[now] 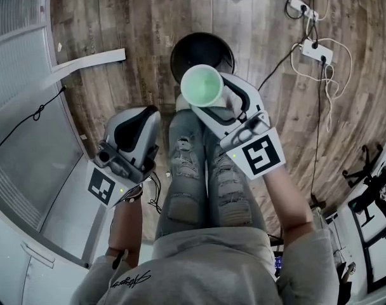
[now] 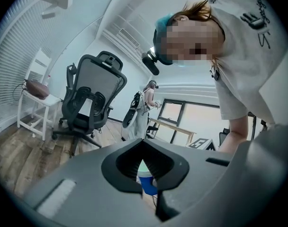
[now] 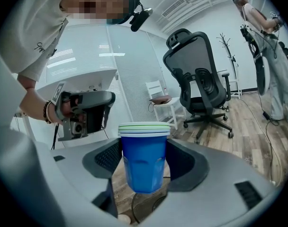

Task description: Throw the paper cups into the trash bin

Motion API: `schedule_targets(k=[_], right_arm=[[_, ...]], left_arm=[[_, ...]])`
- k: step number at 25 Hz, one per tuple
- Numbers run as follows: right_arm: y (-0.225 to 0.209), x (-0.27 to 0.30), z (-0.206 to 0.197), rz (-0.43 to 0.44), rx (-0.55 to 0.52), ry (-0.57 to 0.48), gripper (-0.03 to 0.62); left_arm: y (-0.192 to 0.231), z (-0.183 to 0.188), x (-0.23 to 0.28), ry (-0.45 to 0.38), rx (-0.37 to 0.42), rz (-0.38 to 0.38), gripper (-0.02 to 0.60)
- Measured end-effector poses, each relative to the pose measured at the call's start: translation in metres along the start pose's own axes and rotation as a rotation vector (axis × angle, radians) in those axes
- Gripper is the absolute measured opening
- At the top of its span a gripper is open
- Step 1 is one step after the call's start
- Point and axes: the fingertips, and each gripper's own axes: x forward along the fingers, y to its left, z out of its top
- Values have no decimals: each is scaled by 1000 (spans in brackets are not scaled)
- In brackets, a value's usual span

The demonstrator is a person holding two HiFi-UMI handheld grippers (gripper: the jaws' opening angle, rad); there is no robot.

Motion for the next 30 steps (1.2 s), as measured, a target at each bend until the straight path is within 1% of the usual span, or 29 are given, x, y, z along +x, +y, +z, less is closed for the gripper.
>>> schedule_targets(k=[7, 12, 16, 22, 27, 30], right_arm=[[-3, 15, -39, -8, -9, 37, 288], [-10, 33, -67, -19, -5, 71, 288], [-15, 44, -90, -23, -19, 99, 288], [-26, 61, -127, -51, -13, 134, 288], [-36, 75, -155, -64, -15, 182, 288], [-44, 82, -171, -76, -6, 227, 288]], left_arm=[[2, -31, -3, 15, -27, -2, 3], [10, -46, -9, 16, -52, 7, 3], [14, -51, -13, 2, -78, 5, 3], [20, -60, -19, 13, -88, 8, 3], [22, -68, -19, 30, -93, 7, 3], [24, -71, -18, 33, -96, 8, 3]])
